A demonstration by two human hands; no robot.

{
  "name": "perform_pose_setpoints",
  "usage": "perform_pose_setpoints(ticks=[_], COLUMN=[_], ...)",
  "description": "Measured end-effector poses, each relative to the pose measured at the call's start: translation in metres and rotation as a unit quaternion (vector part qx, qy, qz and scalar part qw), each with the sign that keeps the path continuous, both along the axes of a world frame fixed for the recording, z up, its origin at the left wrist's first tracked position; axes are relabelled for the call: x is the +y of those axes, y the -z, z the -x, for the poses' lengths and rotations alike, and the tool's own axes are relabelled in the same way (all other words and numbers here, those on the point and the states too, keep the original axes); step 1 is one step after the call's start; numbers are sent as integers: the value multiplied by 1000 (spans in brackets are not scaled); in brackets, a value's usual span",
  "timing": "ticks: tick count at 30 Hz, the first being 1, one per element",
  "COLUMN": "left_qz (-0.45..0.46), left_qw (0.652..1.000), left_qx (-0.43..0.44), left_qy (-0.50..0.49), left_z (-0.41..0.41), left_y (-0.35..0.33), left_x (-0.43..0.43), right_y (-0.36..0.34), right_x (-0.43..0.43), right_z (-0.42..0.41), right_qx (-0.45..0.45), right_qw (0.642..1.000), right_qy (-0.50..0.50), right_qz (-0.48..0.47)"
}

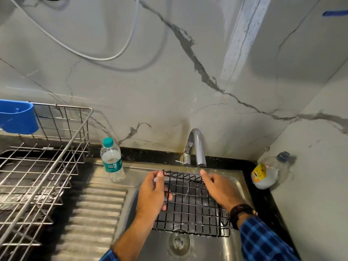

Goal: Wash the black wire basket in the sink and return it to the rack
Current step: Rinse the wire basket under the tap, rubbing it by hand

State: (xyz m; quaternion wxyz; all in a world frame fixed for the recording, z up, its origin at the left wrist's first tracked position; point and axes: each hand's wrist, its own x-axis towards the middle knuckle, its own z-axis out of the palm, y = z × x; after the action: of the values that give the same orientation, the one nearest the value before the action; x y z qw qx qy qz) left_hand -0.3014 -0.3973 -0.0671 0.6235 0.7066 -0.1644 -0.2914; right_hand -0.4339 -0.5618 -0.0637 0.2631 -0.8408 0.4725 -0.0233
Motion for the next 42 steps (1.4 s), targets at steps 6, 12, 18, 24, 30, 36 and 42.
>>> perform_pose_setpoints(ticks=[6, 12, 18, 24, 30, 36, 42], left_qz=[-20, -94, -123, -85, 1, 73, 141], left_qw=[998, 967, 976, 951, 899, 853, 811], left_qx=[-41, -237, 150, 286, 436, 516, 559], left_qy=[36, -25, 101, 81, 46, -15, -100], left_z=[-11, -19, -30, -27, -21, -8, 6], left_y=[4, 24, 12, 3, 2, 25, 45], left_x=[7, 22, -7, -42, -43, -34, -25], right_y=[9, 40, 58, 62, 24, 1, -12], right_x=[-8, -14, -2, -9, 12, 44, 69], right_z=[1, 23, 50, 48, 25, -7, -11], right_qx=[-20, -69, -127, -124, -144, -72, -46], right_qw=[996, 972, 907, 904, 952, 993, 979], right_qy=[84, 206, 326, 345, 254, -44, -196], right_qz=[-9, -93, -233, -222, -94, -79, -7])
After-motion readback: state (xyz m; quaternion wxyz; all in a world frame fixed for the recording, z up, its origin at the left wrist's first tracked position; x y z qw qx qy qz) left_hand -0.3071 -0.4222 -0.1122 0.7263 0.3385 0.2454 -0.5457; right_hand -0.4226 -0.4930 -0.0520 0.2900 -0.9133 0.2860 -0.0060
